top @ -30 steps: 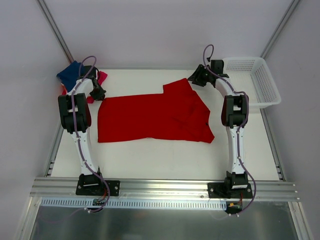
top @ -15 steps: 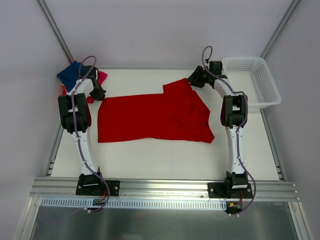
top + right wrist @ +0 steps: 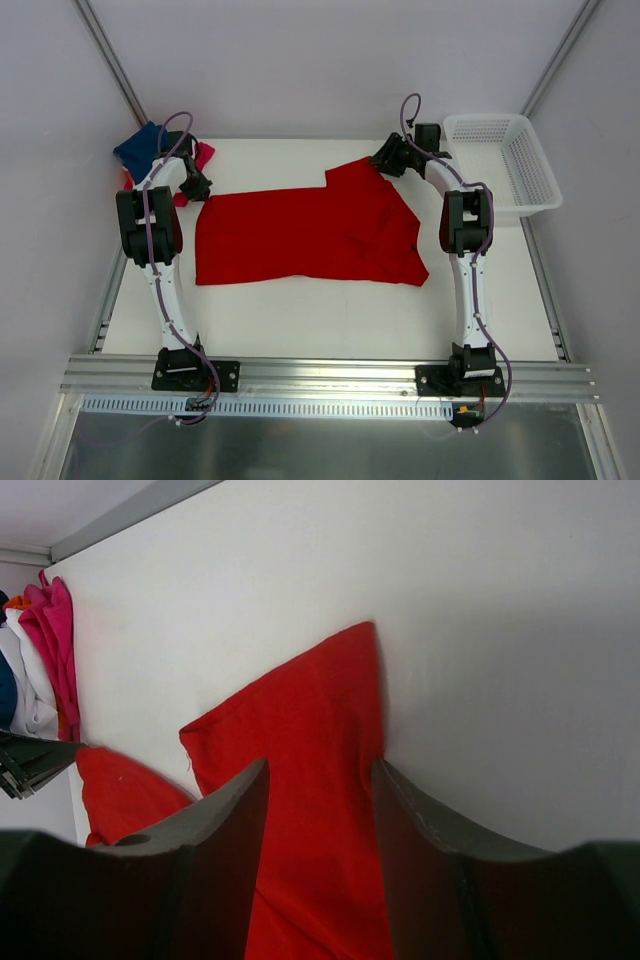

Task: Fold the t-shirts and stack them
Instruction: Fold the tshirt

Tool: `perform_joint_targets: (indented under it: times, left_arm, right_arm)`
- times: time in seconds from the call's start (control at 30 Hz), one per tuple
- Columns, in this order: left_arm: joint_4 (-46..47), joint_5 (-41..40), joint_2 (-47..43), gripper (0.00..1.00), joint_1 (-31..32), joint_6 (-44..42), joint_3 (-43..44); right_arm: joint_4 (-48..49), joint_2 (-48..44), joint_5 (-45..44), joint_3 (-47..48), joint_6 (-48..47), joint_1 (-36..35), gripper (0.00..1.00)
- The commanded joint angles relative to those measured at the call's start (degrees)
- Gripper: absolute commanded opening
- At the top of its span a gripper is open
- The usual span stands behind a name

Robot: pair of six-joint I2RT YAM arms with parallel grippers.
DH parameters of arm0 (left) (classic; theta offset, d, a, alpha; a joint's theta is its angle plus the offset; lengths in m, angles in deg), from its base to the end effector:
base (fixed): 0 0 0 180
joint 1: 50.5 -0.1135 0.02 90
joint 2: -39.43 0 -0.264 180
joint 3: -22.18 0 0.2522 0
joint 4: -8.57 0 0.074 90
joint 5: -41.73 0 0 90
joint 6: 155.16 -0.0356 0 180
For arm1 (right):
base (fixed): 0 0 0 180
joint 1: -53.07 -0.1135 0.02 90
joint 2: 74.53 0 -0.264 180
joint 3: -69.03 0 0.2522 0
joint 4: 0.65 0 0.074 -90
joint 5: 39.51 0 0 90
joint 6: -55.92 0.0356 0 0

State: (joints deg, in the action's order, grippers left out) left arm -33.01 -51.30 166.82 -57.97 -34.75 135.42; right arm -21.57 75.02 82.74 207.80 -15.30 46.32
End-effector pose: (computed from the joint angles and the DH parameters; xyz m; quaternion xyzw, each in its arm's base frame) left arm 0.4822 0.0651 0.1711 -0.3174 0.9010 -0.0338 0.2937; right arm 0.5776 0.0875 0.1454 -0.0466 0.8485 0.3400 0.4028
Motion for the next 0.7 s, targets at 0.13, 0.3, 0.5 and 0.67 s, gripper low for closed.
perform_joint_targets:
  times: [0.13, 0.3, 0.5, 0.67]
  left_arm:
    - [-2.9, 1.2, -1.0, 0.0, 0.6, -0.9, 0.3]
    - [-2.9, 1.0, -1.2, 0.0, 0.5, -0.9, 0.2]
    - [-2.9, 1.1, -1.2, 0.0, 0.5, -0.8, 0.2]
    - [-2.9, 1.3, -1.4, 0.0, 0.6, -0.8, 0.0]
  right_arm:
    - [-0.3, -0.1, 2.8, 2.0, 1.4, 0.0, 0.34]
    - [1.1, -0.4, 3.3, 0.6, 2.2, -0.2, 0.1]
    - [1.4, -0.8, 3.3, 0.1, 2.4, -0.2, 0.0]
    - [2.2, -1.6, 3.3, -1.2, 2.2, -0.2, 0.0]
